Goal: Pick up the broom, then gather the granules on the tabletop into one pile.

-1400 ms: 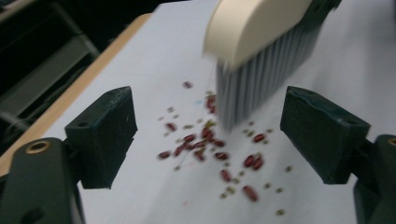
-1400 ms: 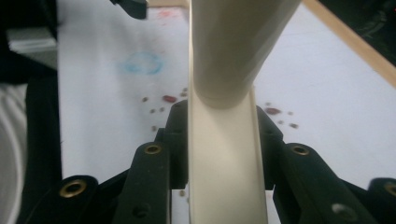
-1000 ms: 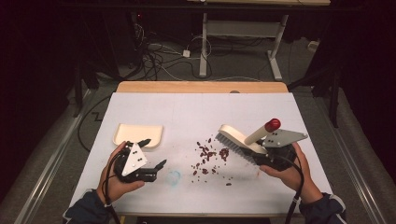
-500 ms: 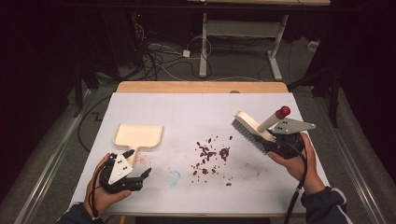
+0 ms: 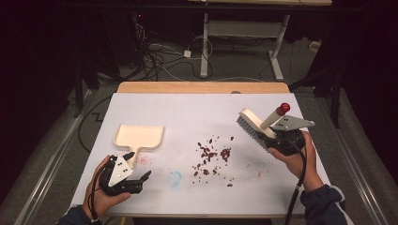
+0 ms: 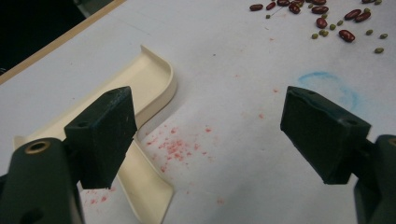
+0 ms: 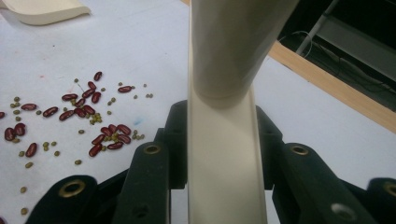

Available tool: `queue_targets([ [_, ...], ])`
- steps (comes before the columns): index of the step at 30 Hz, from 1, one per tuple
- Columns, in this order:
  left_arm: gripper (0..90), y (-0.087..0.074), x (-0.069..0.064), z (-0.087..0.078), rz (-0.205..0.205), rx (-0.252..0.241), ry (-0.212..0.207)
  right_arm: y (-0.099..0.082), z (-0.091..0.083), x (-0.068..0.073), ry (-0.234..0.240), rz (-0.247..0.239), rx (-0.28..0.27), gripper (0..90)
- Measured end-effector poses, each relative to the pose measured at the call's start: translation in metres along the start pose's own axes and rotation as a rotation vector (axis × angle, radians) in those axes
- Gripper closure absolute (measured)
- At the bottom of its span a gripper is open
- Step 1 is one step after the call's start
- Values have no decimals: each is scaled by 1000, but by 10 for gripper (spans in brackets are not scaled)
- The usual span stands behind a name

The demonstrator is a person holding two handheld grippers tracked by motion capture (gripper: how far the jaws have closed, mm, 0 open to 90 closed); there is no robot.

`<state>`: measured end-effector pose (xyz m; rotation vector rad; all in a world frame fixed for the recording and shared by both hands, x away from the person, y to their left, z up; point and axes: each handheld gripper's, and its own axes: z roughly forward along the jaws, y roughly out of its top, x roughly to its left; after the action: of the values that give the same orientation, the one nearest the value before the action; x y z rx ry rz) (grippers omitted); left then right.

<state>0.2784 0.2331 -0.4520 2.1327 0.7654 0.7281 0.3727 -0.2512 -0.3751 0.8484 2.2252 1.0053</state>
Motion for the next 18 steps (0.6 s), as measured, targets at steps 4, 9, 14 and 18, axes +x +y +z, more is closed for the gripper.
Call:
queue_targets([
  [4,176,0,0,2,0,3,-6,-1,2,-2,-12,5,2,674],
  [9,176,1,0,5,5,12,-11,1,7,-4,-27,-1,5,674],
  [14,176,1,0,4,-2,10,-14,5,20,-5,-34,-16,26,674],
  [18,176,3,0,6,-7,9,-19,8,29,-6,-44,-26,38,674],
])
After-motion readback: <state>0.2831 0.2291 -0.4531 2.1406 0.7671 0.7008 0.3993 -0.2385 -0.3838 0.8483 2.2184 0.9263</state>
